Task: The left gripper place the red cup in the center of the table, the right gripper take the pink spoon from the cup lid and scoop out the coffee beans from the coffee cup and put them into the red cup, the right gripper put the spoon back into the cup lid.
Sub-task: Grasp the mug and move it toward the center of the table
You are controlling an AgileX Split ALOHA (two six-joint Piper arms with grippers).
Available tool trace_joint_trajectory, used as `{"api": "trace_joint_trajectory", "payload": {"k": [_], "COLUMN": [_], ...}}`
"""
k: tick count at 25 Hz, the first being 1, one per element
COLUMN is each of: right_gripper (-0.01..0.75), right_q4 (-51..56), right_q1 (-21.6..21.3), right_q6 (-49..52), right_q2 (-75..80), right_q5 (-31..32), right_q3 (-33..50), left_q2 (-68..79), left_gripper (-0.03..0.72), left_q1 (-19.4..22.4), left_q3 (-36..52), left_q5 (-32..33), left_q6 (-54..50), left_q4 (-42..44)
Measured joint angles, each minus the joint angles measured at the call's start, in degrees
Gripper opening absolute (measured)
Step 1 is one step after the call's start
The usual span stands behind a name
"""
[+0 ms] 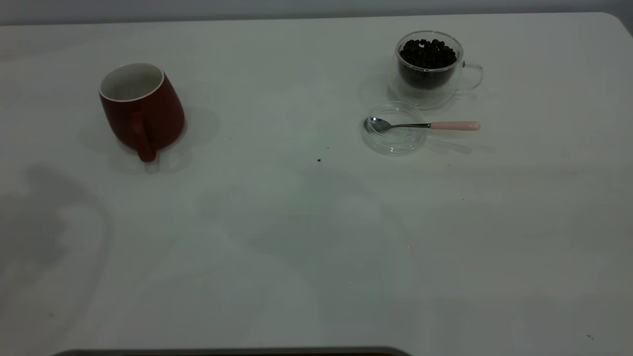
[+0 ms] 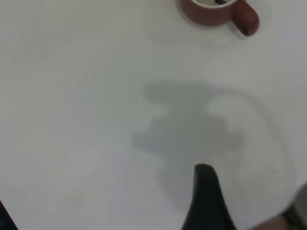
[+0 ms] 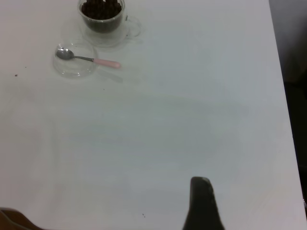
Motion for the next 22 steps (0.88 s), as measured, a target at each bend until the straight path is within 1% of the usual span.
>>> {"api": "trace_joint_trajectory", "payload": {"k": [5,10,13,17,20,22], "right_gripper": [0.573,0.573,0.573,0.573,0.573,0.573], "right_q4": [0.0,0.0,0.0,0.0,0.1,0.0], "right_q1": [0.0,0.0,0.0,0.0,0.0,0.0], "right_q6": [0.0,0.0,0.0,0.0,0.0,0.0], "right_q2": [0.0,0.0,0.0,0.0,0.0,0.0], "right_q5": [0.0,0.0,0.0,0.0,0.0,0.0], "right_q3": [0.0,0.0,0.0,0.0,0.0,0.0], "left_q2": [14.3,27.2,33.3,39.4,42.8,44.7], "left_gripper": [0.586,0.586,0.586,0.586,0.586,0.586], "left_q1": [0.0,0.0,0.0,-0.2,-1.3,-2.7], "left_q3": [-9.0,-15.3,-17.3,-18.8,-19.0,-19.1], "left_q5": [-3.8,-5.0,-6.5,-9.8,-13.1,-15.7], "left_q6": [9.7,19.4,22.8,25.8,27.3,28.0], "left_q4": [0.0,0.0,0.2,3.1,5.5,7.7]}}
